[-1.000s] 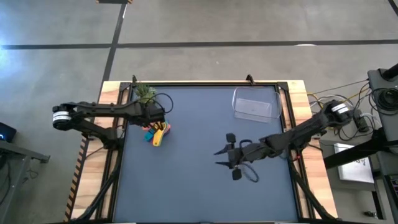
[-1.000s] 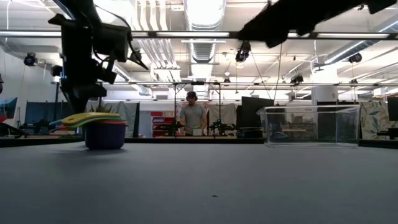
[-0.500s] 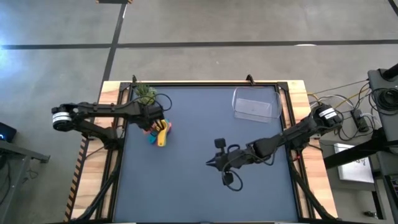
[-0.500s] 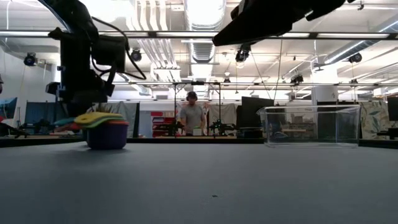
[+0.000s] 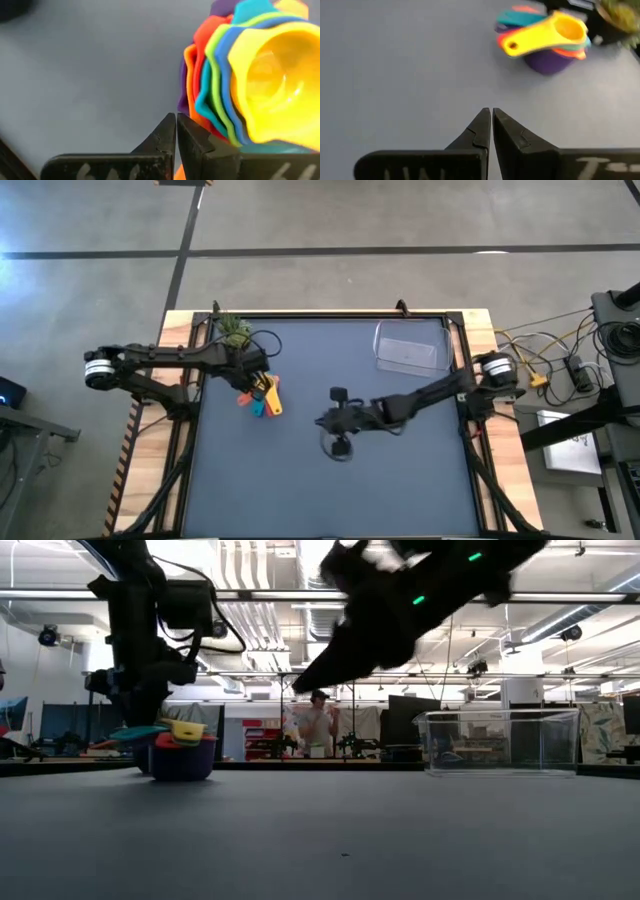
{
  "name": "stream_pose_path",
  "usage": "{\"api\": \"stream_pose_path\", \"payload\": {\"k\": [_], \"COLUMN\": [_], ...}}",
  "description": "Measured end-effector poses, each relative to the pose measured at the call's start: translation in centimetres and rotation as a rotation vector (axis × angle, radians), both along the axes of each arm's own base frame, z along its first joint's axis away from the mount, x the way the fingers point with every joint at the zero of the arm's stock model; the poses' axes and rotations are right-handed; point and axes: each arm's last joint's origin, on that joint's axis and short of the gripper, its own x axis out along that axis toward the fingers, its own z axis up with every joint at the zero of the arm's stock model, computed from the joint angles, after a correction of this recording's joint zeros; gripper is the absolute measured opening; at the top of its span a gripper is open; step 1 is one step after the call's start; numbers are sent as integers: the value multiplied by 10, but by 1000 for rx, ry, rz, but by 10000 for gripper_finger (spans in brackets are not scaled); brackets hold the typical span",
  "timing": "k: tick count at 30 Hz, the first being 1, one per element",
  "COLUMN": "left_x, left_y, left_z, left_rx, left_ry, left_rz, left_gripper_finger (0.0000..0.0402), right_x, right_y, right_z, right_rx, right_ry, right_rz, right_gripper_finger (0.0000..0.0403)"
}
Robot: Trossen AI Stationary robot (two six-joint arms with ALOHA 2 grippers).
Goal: Nest measuring cups in basket
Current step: Adjust the nested measuring cups
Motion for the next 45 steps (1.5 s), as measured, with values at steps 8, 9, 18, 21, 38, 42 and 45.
{"api": "stream_pose_path", "payload": {"k": [8,9,18,21,38,42,45], "left_x": [-12,-13,-18,-16,10,10,10], "left_y": [-5,-5,-11,-14,-25,-25,-25], "left_z": [-2,-3,-17,-19,-17,-16,-16], "left_rx": [-47,-50,-57,-65,-82,-81,-80], "left_ry": [119,126,125,105,-139,-141,-133], "left_rz": [60,68,115,103,37,33,21], "left_gripper_finger": [0,0,0,0,0,0,0], "right_x": [58,66,117,126,149,147,141], "right_y": [-32,-34,-37,-38,-40,-40,-40], "right_z": [-11,-12,-25,-24,0,-2,-2], "right_rx": [-18,-25,-142,-162,-144,-157,-160], "right_ry": [139,152,256,262,226,261,320], "right_rz": [-107,-110,-129,-127,-101,-94,-93], "right_gripper_finger": [9,9,9,9,9,9,9]}}
